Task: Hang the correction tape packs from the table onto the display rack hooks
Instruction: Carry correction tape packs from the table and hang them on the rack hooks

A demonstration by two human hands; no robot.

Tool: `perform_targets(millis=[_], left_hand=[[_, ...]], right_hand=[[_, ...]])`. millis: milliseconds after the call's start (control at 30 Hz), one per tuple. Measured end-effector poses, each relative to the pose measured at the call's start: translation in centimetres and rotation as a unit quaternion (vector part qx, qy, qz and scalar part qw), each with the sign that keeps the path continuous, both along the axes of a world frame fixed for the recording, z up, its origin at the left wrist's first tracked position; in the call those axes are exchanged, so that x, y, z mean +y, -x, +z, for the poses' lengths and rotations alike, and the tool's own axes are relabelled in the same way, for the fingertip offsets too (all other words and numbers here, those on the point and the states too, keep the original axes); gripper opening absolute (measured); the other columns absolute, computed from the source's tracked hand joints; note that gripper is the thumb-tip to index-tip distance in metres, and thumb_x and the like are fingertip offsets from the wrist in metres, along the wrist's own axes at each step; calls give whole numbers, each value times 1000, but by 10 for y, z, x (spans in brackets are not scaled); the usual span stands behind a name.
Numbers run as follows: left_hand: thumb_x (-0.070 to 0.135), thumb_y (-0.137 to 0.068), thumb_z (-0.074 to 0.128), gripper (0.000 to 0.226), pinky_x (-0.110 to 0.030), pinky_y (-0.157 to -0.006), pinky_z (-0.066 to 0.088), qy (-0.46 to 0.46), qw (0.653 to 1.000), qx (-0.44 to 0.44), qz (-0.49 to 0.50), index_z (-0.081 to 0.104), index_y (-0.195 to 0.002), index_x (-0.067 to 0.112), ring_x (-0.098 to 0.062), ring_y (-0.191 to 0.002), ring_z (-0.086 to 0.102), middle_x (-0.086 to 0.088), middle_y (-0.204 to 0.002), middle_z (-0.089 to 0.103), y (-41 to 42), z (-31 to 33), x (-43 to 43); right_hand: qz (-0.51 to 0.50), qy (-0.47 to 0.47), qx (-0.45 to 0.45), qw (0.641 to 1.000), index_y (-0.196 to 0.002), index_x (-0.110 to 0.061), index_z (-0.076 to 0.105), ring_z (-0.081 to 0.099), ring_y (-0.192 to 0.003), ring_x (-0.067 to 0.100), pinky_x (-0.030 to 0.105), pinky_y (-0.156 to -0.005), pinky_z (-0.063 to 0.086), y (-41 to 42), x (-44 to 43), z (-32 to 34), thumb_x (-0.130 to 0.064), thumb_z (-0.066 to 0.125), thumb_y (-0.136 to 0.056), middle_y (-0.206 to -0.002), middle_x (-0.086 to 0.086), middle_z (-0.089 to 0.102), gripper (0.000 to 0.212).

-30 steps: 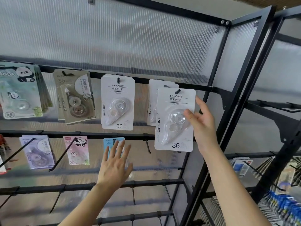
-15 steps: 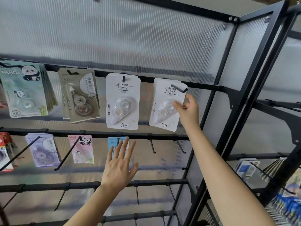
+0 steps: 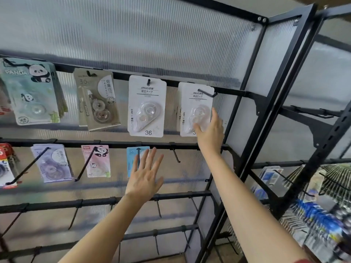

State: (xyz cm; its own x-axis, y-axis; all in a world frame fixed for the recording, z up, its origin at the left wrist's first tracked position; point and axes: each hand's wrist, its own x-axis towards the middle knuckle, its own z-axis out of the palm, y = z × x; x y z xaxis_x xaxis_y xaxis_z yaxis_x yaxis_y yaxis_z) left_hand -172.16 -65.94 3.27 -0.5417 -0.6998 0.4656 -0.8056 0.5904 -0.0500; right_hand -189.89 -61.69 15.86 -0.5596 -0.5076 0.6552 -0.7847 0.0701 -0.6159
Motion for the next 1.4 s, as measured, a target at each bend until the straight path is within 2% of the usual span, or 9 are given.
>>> perform_targets(millis=[100,200,300,400,467,533,833,1067,1400], left_hand=[[45,-81,68,83,-51,-111,13,2,999,-18,-27,25,-147,19,-32,-140,11,-16,-154,20,-12,-3,13],[41,-68,79,80,-54,-104,27,21,998,-1,-56,50,-138,13,-37,-134,37,-19,-145,43,-32,-19,31],[38,-72,70,73,-53,-107,31,-9,997,0,-81,49,-136,12,-41,-126,49,-21,-140,48,-62,-50,56],[35,-78,73,86,-52,-112,20,-97,993,-16,-71,29,-148,14,-42,-139,31,-21,-153,27,-93,-79,81],[36,-92,57,82,-47,-118,1,-173,984,-17,-48,-1,-149,22,-35,-147,1,-13,-159,-2,-118,-97,97],[38,-97,47,77,-44,-118,-6,-213,977,-15,1,-6,-152,23,-31,-147,-11,-11,-160,-11,-140,-108,114],[43,-94,51,73,-42,-118,1,-278,943,84,159,14,-153,21,-28,-148,2,-9,-161,4,-218,-150,200],[38,-93,53,77,-41,-118,0,-312,893,104,307,8,-153,25,-27,-148,-2,-6,-161,-3,-287,-168,316],[44,-94,50,72,-40,-118,-1,-295,776,149,536,10,-153,30,-25,-148,2,0,-161,2,-422,-171,471]], right_hand=[[17,-92,25,995,-151,-12,23,36,-135,29,41,-107,33,-19,23,-28,-28,65,-90,-148,14,38,76],[16,-184,69,980,-153,-18,15,23,-144,26,43,-115,23,-40,50,-67,-36,57,-94,-156,11,25,74],[26,-257,94,961,-154,-20,13,21,-145,27,47,-117,21,-67,80,-111,-38,49,-97,-157,9,23,69],[21,-334,110,936,-154,-21,11,20,-145,28,48,-115,23,-96,104,-152,-40,45,-99,-158,9,21,68],[28,-377,114,919,-154,-22,9,16,-146,28,48,-114,20,-113,118,-174,-41,43,-99,-159,8,17,67],[40,-413,114,903,-154,-24,7,14,-146,28,47,-115,17,-130,130,-192,-41,40,-100,-160,8,15,66],[168,-484,136,848,-154,-27,3,-1,-148,28,46,-118,3,-205,169,-250,-40,39,-101,-162,6,0,65],[306,-462,163,816,-154,-27,7,-1,-148,27,45,-118,1,-284,220,-279,-34,42,-100,-162,2,3,65],[522,-492,291,633,-153,-31,2,-7,-148,28,49,-117,-3,-463,295,-290,-46,46,-96,-162,1,-4,75]])
